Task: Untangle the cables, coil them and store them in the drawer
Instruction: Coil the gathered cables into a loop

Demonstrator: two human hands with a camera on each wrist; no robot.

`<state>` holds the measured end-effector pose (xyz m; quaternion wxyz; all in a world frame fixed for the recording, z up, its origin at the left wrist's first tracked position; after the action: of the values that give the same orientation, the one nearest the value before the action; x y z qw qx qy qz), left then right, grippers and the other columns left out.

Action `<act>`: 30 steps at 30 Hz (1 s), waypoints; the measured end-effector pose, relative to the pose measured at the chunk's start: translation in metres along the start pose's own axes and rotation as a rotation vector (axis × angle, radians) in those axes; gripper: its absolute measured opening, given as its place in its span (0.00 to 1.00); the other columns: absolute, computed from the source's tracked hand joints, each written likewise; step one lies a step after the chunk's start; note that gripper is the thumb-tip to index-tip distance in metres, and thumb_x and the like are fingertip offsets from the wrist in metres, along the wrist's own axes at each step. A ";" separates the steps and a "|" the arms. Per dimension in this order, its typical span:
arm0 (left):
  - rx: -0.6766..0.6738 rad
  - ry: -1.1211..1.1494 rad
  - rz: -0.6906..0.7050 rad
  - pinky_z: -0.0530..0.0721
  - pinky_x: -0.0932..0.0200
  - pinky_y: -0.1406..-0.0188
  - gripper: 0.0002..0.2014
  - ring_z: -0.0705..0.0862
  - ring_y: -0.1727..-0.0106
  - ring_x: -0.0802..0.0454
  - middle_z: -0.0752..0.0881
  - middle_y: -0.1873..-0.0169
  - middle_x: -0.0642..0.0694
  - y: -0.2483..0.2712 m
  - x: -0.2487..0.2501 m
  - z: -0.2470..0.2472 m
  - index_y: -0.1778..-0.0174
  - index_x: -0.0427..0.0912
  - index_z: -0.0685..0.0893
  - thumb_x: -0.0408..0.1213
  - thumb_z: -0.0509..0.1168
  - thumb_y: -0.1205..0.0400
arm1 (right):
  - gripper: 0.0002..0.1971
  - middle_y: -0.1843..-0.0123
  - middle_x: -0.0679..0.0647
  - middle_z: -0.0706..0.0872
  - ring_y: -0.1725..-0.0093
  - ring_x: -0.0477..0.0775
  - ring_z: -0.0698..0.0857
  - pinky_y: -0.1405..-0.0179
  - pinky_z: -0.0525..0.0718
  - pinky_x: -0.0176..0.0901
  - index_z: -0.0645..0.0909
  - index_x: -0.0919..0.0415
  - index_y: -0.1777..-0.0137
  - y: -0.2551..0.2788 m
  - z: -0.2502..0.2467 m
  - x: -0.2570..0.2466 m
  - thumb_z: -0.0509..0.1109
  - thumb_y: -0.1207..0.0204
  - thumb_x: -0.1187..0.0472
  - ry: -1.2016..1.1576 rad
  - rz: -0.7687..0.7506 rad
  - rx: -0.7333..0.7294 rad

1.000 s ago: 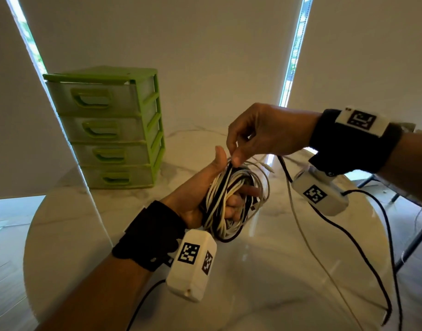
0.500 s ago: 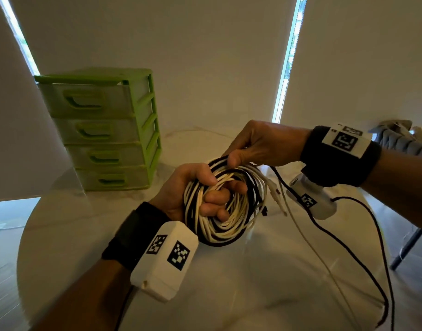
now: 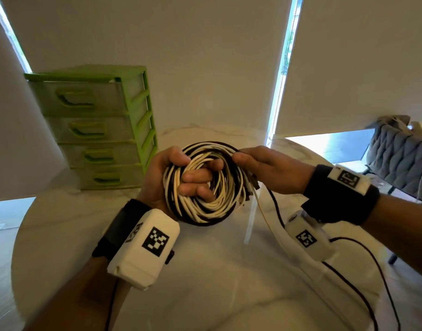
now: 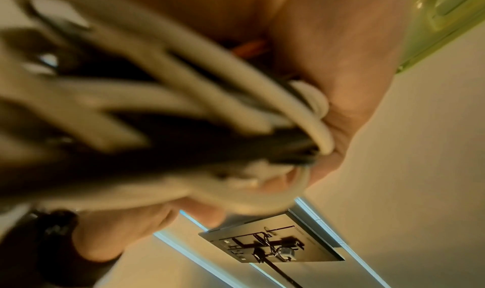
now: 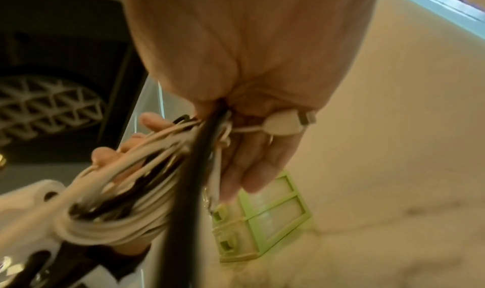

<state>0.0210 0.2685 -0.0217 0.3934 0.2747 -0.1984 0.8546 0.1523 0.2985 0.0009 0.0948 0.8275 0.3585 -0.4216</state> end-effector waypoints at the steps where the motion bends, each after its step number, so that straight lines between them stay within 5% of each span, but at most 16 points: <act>1: -0.005 0.020 0.015 0.79 0.53 0.53 0.24 0.77 0.75 0.46 0.84 0.68 0.35 -0.001 -0.001 0.001 0.36 0.19 0.74 0.31 0.59 0.25 | 0.17 0.68 0.44 0.84 0.68 0.43 0.82 0.65 0.80 0.35 0.80 0.54 0.55 -0.001 0.002 0.002 0.51 0.13 0.52 -0.106 0.012 0.047; 7: 0.015 0.175 0.128 0.81 0.59 0.51 0.28 0.84 0.71 0.46 0.83 0.71 0.39 -0.006 -0.003 -0.006 0.30 0.21 0.71 0.33 0.60 0.26 | 0.31 0.66 0.68 0.85 0.71 0.60 0.84 0.77 0.83 0.43 0.84 0.70 0.49 -0.010 0.025 0.009 0.48 0.13 0.45 -0.365 0.151 0.363; 12: 0.052 0.205 0.280 0.83 0.61 0.51 0.29 0.82 0.73 0.52 0.82 0.74 0.44 -0.003 0.006 -0.010 0.31 0.23 0.73 0.32 0.64 0.28 | 0.38 0.72 0.64 0.80 0.79 0.54 0.77 0.84 0.75 0.37 0.82 0.75 0.48 -0.019 0.032 0.009 0.43 0.14 0.40 -0.499 0.232 0.371; 16: 0.108 0.198 0.383 0.87 0.54 0.55 0.28 0.83 0.74 0.48 0.80 0.77 0.43 0.000 0.013 -0.011 0.34 0.22 0.76 0.31 0.66 0.30 | 0.31 0.77 0.55 0.77 0.82 0.49 0.74 0.84 0.70 0.36 0.81 0.61 0.54 -0.019 0.048 0.012 0.43 0.14 0.39 -0.662 0.347 0.371; 19: 0.227 0.124 0.507 0.86 0.61 0.58 0.32 0.78 0.73 0.56 0.77 0.78 0.50 0.004 0.022 -0.020 0.38 0.26 0.81 0.33 0.73 0.39 | 0.26 0.75 0.53 0.74 0.83 0.47 0.65 0.84 0.61 0.32 0.78 0.57 0.58 -0.017 0.065 0.014 0.48 0.15 0.39 -0.804 0.435 0.357; 24: 0.423 0.113 0.708 0.83 0.64 0.56 0.31 0.72 0.65 0.57 0.75 0.59 0.48 0.023 0.048 -0.040 0.54 0.24 0.89 0.32 0.81 0.54 | 0.26 0.75 0.51 0.71 0.78 0.46 0.62 0.81 0.62 0.35 0.80 0.63 0.49 -0.006 0.098 0.008 0.47 0.12 0.44 -0.671 0.515 0.164; 26: 0.433 0.123 0.740 0.84 0.63 0.57 0.30 0.73 0.66 0.56 0.76 0.60 0.47 0.027 0.049 -0.038 0.51 0.23 0.88 0.32 0.78 0.49 | 0.25 0.76 0.51 0.71 0.79 0.47 0.64 0.80 0.64 0.37 0.80 0.64 0.48 -0.005 0.099 0.004 0.47 0.12 0.46 -0.596 0.513 0.133; 30: 0.478 0.137 0.799 0.82 0.65 0.60 0.26 0.73 0.76 0.59 0.74 0.78 0.53 0.030 0.055 -0.039 0.37 0.25 0.77 0.36 0.61 0.29 | 0.23 0.72 0.53 0.73 0.78 0.47 0.66 0.79 0.67 0.37 0.80 0.64 0.46 0.003 0.100 -0.005 0.49 0.12 0.48 -0.405 0.524 0.005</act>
<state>-0.0445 0.3027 -0.0212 -0.0288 0.2028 -0.0597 0.9770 0.0892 0.2477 -0.0587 0.2676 0.7911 0.1063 -0.5396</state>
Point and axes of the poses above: each hand's wrist, its own y-axis away from the middle knuckle, its own z-axis out of the palm, x = y × z, the point moved 6 cm from there along -y, towards the middle knuckle
